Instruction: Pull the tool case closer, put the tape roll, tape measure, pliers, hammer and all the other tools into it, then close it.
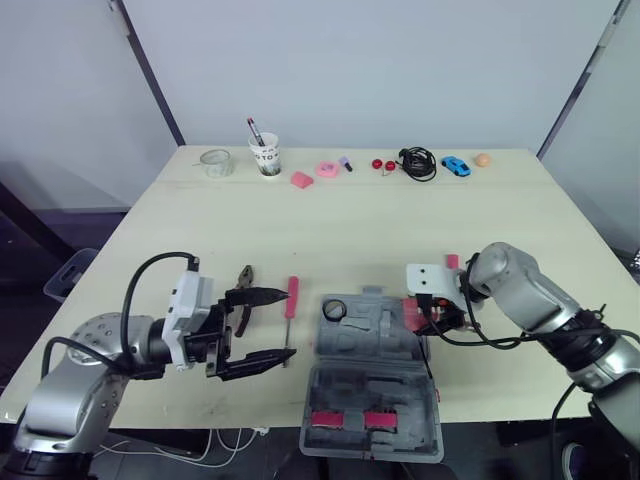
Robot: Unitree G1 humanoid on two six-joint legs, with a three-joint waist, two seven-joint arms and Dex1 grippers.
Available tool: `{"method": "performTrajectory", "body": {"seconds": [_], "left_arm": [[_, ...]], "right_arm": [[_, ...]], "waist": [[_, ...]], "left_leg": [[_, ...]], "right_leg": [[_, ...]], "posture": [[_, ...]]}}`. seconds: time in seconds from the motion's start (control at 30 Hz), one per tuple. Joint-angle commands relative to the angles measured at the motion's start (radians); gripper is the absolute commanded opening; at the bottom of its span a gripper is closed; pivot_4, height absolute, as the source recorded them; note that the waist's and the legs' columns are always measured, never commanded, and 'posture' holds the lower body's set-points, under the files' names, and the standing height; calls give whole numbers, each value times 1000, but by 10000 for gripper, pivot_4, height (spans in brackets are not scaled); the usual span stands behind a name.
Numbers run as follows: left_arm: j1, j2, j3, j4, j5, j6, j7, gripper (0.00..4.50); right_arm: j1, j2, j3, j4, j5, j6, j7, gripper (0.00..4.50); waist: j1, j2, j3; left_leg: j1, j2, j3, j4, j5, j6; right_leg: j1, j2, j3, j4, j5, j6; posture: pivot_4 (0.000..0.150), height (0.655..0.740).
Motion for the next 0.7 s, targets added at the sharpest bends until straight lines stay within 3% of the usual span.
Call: {"method": "performTrajectory", "body": {"seconds": [0.03,0.7], "left_arm": [[1,10,37,7,10,-24,-9,45000],[-18,5,23,34,19,-38,-28,45000]], "right_arm": [[-61,38,32,31,-42,24,-8,30022],[-65,147,89,160,-130,-25,-50,30022]], "waist": [[-2,0,0],[-3,0,0]], "left_leg": [[0,0,0,0,0,0],[0,0,1,0,0,0]], "right_leg": [[0,0,0,0,0,0],[0,0,0,0,0,0]], "posture": [[1500,7400],[1500,7400]]}}
